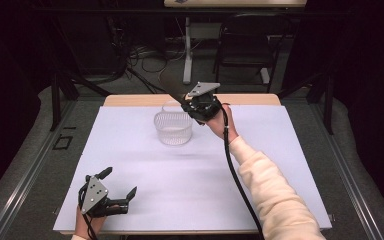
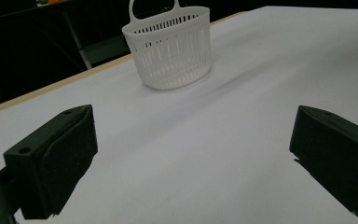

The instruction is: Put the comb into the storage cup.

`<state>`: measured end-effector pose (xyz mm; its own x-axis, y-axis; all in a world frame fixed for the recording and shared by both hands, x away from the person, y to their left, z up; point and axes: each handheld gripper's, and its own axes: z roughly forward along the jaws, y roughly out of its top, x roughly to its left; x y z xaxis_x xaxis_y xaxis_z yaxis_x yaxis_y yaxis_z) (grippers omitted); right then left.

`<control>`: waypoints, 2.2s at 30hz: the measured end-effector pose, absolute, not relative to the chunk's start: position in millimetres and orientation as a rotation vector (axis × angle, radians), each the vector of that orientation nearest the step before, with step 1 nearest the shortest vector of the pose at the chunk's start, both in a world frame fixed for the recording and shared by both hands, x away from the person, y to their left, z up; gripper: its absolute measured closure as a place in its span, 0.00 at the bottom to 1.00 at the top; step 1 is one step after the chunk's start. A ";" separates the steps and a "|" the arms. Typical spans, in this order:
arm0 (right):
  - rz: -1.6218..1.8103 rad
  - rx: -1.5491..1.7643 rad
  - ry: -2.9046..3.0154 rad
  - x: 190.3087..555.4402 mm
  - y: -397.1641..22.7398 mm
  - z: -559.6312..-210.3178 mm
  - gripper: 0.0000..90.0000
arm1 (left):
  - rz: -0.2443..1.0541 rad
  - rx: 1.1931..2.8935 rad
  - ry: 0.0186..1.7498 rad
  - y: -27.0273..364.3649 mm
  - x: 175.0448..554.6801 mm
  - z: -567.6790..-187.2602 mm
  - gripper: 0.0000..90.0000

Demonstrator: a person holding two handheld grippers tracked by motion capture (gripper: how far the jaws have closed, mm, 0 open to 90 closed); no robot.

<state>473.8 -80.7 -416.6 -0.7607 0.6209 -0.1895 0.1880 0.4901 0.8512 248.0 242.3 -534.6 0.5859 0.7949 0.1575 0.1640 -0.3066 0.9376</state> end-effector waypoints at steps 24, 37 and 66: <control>1.258 0.646 2.215 482.0 -65.6 -421.3 0.80 | 0.779 1.799 0.781 242.6 248.1 -534.3 0.01; 1.291 0.643 2.181 484.2 -61.9 -423.2 0.80 | 0.784 1.797 0.778 242.9 247.7 -533.9 0.01; 1.278 0.577 2.206 489.9 -46.6 -426.6 0.80 | 0.784 1.795 0.781 243.0 247.7 -533.9 0.02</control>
<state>489.9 -46.6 -426.6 -0.7732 0.5934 -0.2239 0.1007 0.4634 0.8804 247.7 243.0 -533.9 0.5831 0.7963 0.1608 0.1576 -0.3051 0.9392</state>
